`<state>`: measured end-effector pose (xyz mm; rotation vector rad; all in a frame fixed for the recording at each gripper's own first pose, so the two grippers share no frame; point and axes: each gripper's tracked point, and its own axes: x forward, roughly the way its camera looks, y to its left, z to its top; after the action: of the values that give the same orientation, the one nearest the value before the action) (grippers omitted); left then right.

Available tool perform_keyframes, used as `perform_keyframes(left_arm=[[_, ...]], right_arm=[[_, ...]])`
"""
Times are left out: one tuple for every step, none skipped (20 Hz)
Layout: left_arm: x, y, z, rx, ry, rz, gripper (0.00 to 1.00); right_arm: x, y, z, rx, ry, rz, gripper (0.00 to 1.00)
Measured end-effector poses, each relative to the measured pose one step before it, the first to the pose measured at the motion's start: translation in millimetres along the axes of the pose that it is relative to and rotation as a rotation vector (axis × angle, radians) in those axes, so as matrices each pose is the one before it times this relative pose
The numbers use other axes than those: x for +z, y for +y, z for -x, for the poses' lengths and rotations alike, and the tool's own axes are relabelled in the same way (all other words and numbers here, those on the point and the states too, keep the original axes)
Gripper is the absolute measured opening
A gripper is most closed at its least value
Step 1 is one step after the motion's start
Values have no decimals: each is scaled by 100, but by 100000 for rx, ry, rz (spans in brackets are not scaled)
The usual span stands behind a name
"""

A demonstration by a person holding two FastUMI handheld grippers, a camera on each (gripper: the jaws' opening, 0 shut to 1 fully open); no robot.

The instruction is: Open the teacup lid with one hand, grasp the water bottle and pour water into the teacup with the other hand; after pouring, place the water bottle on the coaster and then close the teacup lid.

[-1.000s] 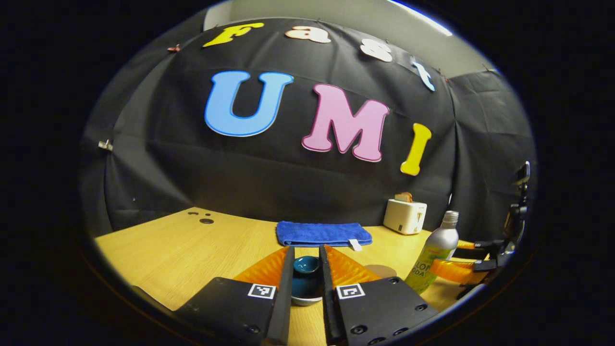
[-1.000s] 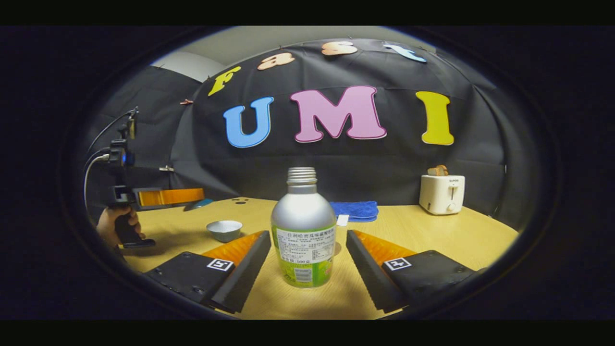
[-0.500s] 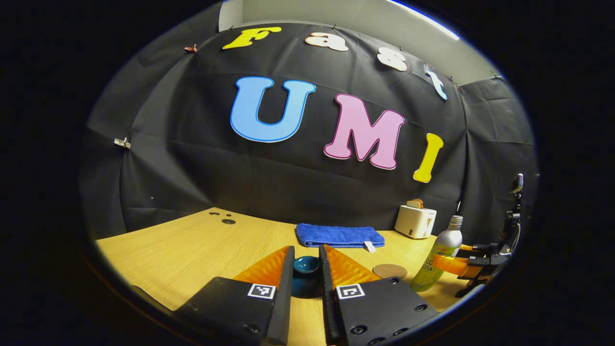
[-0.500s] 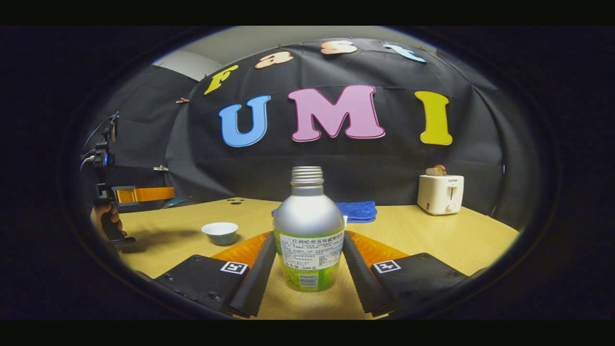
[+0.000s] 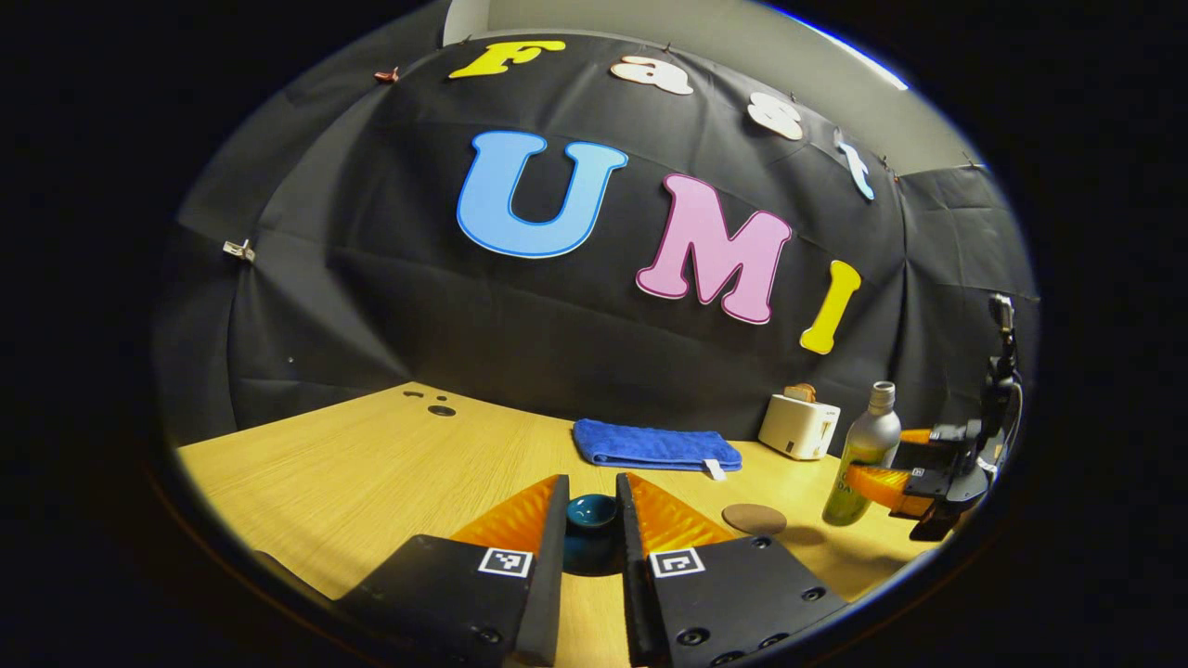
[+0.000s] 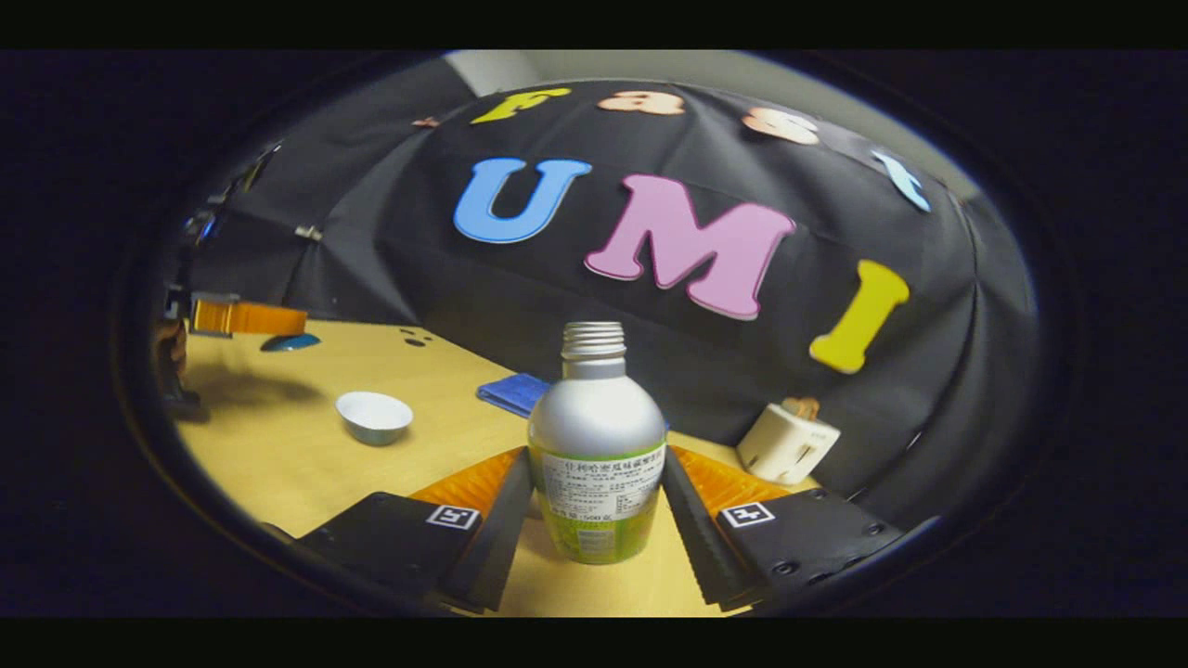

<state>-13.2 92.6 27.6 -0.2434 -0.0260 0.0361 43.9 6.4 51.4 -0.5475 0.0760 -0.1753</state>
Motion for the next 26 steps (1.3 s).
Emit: perform_keyframes(left_arm=[[-45, 243, 37, 524, 109, -73, 31], [135, 294, 73, 487, -47, -87, 32], [146, 137, 101, 322, -314, -77, 31], [288, 132, 130, 150, -512, -14, 32], [151, 167, 77, 247, -436, -82, 32], [208, 232, 91, 444, -308, -52, 31], [10, 286, 51, 352, -69, 266, 31], [98, 129, 10, 97, 120, 428, 31], [-87, 67, 29, -21, 109, 376, 31], [142, 61, 12, 15, -13, 235, 31], [-157, 104, -41, 15, 208, -2, 32], [-88, 35, 9, 19, 425, 133, 32], [-216, -74, -115, -471, 520, 580, 31], [6, -230, -3, -818, 409, 720, 31], [-211, -140, 4, -479, 337, 440, 31], [-86, 3, -15, -288, 168, 124, 32], [-4, 58, -136, 5, 78, 76, 32], [75, 53, -37, 48, 75, 122, 31], [-95, 2, 104, 85, 121, 100, 31], [-76, 30, -25, 75, 264, 54, 32], [-90, -34, -10, -18, 166, -24, 31], [84, -17, -61, -151, 14, 43, 31], [-22, -109, 6, -244, -46, -68, 31], [15, 61, 35, 182, 81, -61, 31], [-28, 140, -38, 184, 33, -76, 31], [91, 90, 47, 211, 19, -50, 32]], right_arm=[[808, -66, -517, -1154, -843, 9379, 79], [468, -60, -857, -914, -471, 8532, 79], [517, 350, -635, 458, -231, 6656, 79], [243, 756, -702, 1406, -98, 5027, 75], [216, 741, -681, 1854, 254, 4240, 79], [82, 731, -653, 2018, 361, 4169, 79], [-22, 851, -596, 1852, 455, 5055, 79], [137, 635, -547, 1549, 446, 5318, 79], [75, 466, -468, 976, 356, 5808, 79], [-36, 687, -450, 967, 86, 6095, 79], [62, 762, -315, 1537, -601, 6077, 79], [273, 444, -280, 810, -162, 5386, 82], [401, 676, -98, 1361, -407, 3794, 78], [366, 1184, -369, 1816, -566, 3365, 78], [214, 767, -241, 1060, -291, 3921, 78], [255, 226, -191, 78, -197, 4086, 78], [342, 74, -154, -589, -708, 3391, 78], [240, 120, -346, -159, -582, 3372, 78], [-19, 194, 108, -213, 114, 3552, 78], [109, 139, 166, -137, -272, 3529, 78], [61, 155, -8, -208, -90, 3468, 78], [-1, 137, 3, 21, 47, 3410, 75], [25, 156, 93, 265, -192, 3105, 78], [1, 203, -39, 620, -57, 2521, 78], [-53, 256, 109, 888, -187, 1824, 78], [-63, -31, -152, 956, -295, 2011, 81]])
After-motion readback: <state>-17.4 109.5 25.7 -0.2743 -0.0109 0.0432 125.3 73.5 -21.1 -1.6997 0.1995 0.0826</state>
